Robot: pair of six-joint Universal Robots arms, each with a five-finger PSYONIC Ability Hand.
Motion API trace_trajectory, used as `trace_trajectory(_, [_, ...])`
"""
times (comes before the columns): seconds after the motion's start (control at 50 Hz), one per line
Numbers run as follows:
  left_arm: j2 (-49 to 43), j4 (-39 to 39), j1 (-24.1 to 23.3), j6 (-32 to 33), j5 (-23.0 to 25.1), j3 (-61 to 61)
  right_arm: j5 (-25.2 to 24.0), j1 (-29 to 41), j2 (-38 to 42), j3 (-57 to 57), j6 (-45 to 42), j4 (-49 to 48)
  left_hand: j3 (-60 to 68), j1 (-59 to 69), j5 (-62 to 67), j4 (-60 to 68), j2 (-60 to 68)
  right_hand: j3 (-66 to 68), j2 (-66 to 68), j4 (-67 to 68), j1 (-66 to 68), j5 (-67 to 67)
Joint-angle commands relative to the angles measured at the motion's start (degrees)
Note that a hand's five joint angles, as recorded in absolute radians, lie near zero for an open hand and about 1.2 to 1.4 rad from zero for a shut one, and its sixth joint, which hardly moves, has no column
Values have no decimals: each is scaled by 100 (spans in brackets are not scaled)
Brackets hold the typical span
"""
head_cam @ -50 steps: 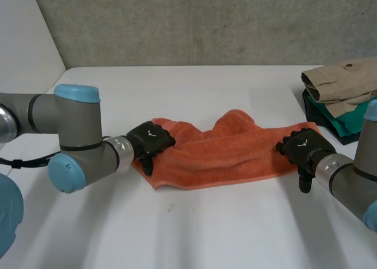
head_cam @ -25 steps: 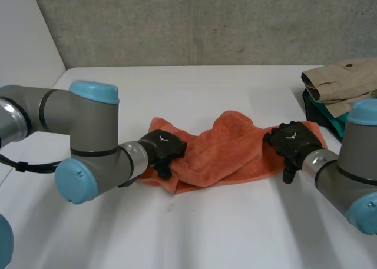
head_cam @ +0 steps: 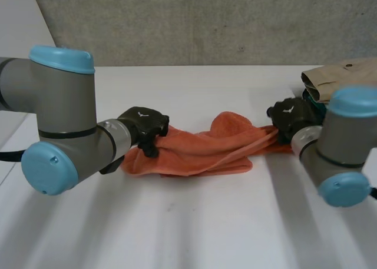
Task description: Fold the laundry.
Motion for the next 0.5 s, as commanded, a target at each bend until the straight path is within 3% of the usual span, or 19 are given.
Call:
trace_trajectory(0.02, [-109,-855,-10,389,-439,28,-764,-234,-595,-224,-1331,2383,1218,1508,1403,1174,1170,1245,1321,1166,1732,1381])
trace_trajectory(0.1, [-407,-1189,-27,820,-466,151,-651,-313,-393,-584,-1991,3598,1218,1508,1403,1174,1170,1245,1321,1166,1732,1381])
trace_trajectory(0.18, [-855,-962,-10,1023,-492,721,-466,-270,81,-1076,-1895,3302,1218,1508,1403,1174,1170,1245,1321,1166,1732,1381])
trace_trajectory(0.26, [-1163,-505,61,988,-650,1792,-352,-120,460,-1726,-1570,2406,1218,1508,1403,1174,1170,1245,1321,1166,1732,1381])
trace_trajectory(0.34, [-1155,381,122,979,-650,2953,-45,12,478,-2570,-1035,1098,1218,1508,1403,1174,1170,1245,1321,1166,1732,1381])
trace_trajectory(0.36, [-1103,906,122,1014,-668,3390,165,47,399,-2815,-694,425,1218,1508,1403,1174,1170,1245,1321,1166,1732,1381])
trace_trajectory(0.44, [-831,2207,157,1058,-895,4069,570,91,145,-3150,176,-1464,1218,1508,1403,1174,1170,1245,1321,1166,1732,1381])
trace_trajectory(0.5, [-593,2580,193,1040,-1080,4098,624,108,30,-3221,364,-2296,1218,1508,1403,1174,1170,1245,1321,1166,1732,1381])
